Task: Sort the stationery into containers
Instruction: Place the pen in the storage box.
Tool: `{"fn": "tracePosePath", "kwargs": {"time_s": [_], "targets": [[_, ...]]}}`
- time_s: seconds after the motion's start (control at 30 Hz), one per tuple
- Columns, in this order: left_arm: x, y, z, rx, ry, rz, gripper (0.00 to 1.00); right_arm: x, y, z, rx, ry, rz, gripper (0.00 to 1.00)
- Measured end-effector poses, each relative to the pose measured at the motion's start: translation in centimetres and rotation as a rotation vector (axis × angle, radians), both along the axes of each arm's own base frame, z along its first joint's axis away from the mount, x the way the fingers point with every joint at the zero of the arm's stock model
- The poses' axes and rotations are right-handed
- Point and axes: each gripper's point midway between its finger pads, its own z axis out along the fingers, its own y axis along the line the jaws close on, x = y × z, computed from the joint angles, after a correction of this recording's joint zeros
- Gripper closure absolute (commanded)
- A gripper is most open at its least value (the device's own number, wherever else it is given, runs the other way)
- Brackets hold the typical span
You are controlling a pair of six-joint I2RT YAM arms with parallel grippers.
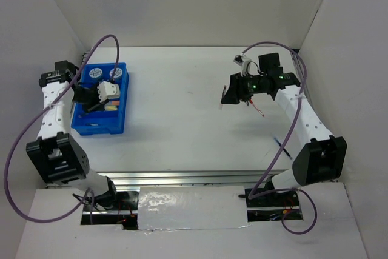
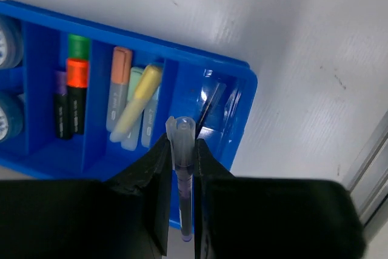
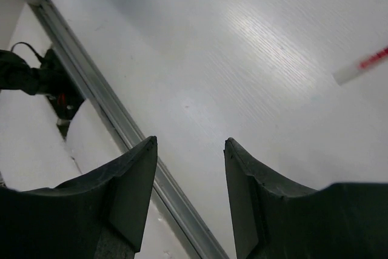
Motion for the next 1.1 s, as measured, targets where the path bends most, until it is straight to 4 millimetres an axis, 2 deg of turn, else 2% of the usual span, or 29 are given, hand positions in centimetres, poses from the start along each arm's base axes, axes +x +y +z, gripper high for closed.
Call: {"fn": "tracePosePath", "kwargs": {"time_s": [0.13,0.23,0.37,0.7,0.8,0.93,1.1], "targets": [[0.8,1.2,-3.2,0.012,0.041,-0.125,0.96,-0.4,-3.3,-1.1,-0.059,-0.006,-0.077,0.45],[1.1,1.2,-3.8,0.011,0.027,-0.199,0.95,-0.5,-5.1,-1.9,-0.080,0.005,-0.120,0.45],[1.6,1.1,-4.1,0.020,0.011,-0.254,0.91,-0.9,-5.7,-3.2,-0.094,0.033,-0.131,0.45],[2.0,0.8,-6.3,0.016,0.078,-0.287,0.86,-0.6,-6.0,-4.5,-0.104,0.065,-0.123,0.45],[2.0,0.7,-6.5,0.015,0.092,-0.279,0.76,-0.5,-6.1,-4.8,-0.106,0.071,-0.125,0.45],[2.1,0.9,-7.0,0.017,0.114,-0.268,0.57,-0.5,-6.3,-4.8,-0.110,0.069,-0.127,0.45],[2.7,1.5,-7.9,0.023,0.145,-0.249,0.50,-0.5,-7.0,-5.3,-0.155,0.069,-0.138,0.45]]}}
